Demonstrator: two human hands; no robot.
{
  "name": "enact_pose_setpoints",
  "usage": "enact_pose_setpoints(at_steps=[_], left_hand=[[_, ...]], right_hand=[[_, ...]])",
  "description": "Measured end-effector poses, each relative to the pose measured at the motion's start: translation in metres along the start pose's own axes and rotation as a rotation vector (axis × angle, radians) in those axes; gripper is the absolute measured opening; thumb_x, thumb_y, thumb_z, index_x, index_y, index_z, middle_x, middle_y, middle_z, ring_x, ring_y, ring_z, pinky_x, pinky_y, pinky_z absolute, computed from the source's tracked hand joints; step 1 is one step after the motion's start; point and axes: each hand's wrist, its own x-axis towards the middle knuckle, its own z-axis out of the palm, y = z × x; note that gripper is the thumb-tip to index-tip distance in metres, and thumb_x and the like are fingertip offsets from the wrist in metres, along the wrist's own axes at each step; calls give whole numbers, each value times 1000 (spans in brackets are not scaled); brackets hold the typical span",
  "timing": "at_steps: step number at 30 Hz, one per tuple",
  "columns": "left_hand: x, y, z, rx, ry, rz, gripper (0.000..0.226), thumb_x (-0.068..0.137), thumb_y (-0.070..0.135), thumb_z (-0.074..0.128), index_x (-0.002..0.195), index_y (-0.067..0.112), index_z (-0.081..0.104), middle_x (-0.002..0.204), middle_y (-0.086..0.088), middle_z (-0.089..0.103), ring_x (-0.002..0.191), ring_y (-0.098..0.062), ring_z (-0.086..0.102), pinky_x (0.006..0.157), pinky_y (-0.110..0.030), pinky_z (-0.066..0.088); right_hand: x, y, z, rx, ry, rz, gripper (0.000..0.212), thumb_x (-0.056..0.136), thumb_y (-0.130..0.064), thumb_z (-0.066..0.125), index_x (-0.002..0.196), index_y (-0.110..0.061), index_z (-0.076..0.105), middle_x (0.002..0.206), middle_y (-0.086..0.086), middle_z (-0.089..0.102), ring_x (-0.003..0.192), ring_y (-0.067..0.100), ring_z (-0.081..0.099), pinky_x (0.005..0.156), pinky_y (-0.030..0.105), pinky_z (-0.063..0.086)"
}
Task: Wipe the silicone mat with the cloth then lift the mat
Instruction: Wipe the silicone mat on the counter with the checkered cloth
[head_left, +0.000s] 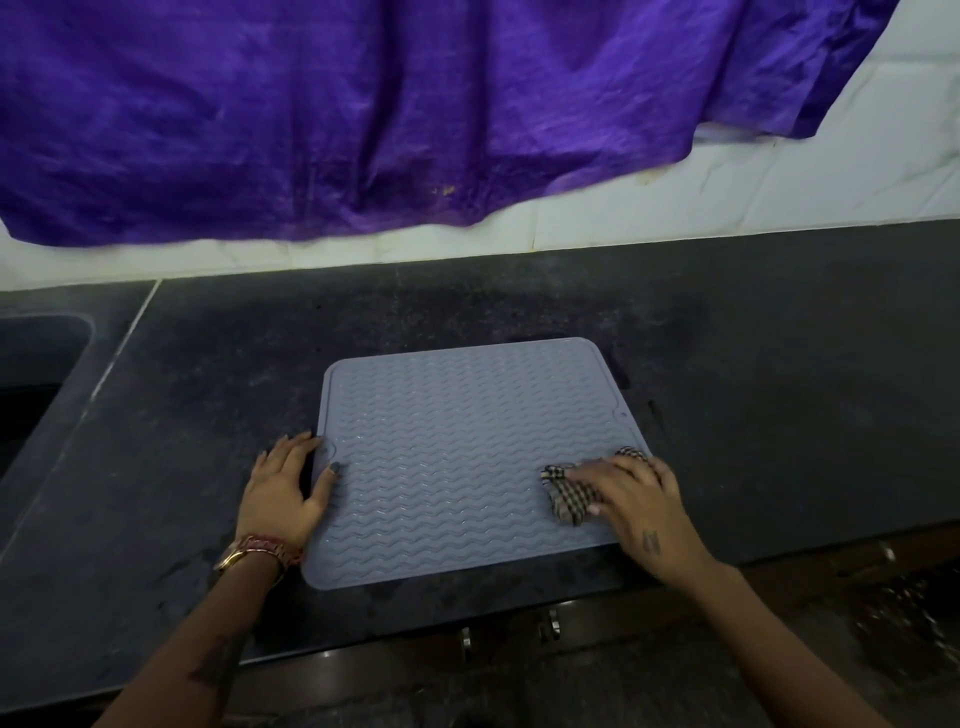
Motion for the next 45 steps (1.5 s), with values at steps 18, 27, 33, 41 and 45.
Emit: enact_pose_setpoints(at_steps=[18,27,33,41,45], left_hand=[[-2,1,-1,10,-13,9,81,75,65,24,131,13,50,141,-9,46,137,-29,32,117,-43,14],[-3,2,-2,23,-21,7,72,79,58,32,133,13,48,143,-8,44,138,-27,29,118,-41,12],[-3,2,-2,28,-32,6,67,81,53,35,134,14,46,144,-8,43,138,-27,29,118,-41,11],[-2,-1,-1,25,-36,-1,66,81,52,36,134,14,46,143,-9,43,138,-28,29,117,-43,12],[-1,-2,-1,31,-42,7,71,81,58,30,134,15,46,144,-8,43,138,-28,29,117,-43,12]], right_hand=[[49,21,-10,41,-177,29,50,92,-3,44,130,-35,51,136,-7,49,127,17,40,106,40,29],[5,-4,0,10,-57,41,44,89,-7,55,126,-32,56,132,-6,53,123,20,45,102,38,29],[-50,-35,20,-100,93,78,51,80,-9,47,121,-36,59,126,-6,59,117,23,52,94,50,41],[-40,-54,19,-86,181,54,54,76,-6,66,119,-37,58,117,-9,62,107,19,55,86,45,41],[-41,-68,29,-151,226,29,54,67,-3,71,110,-35,65,111,-6,65,103,23,58,83,47,42]])
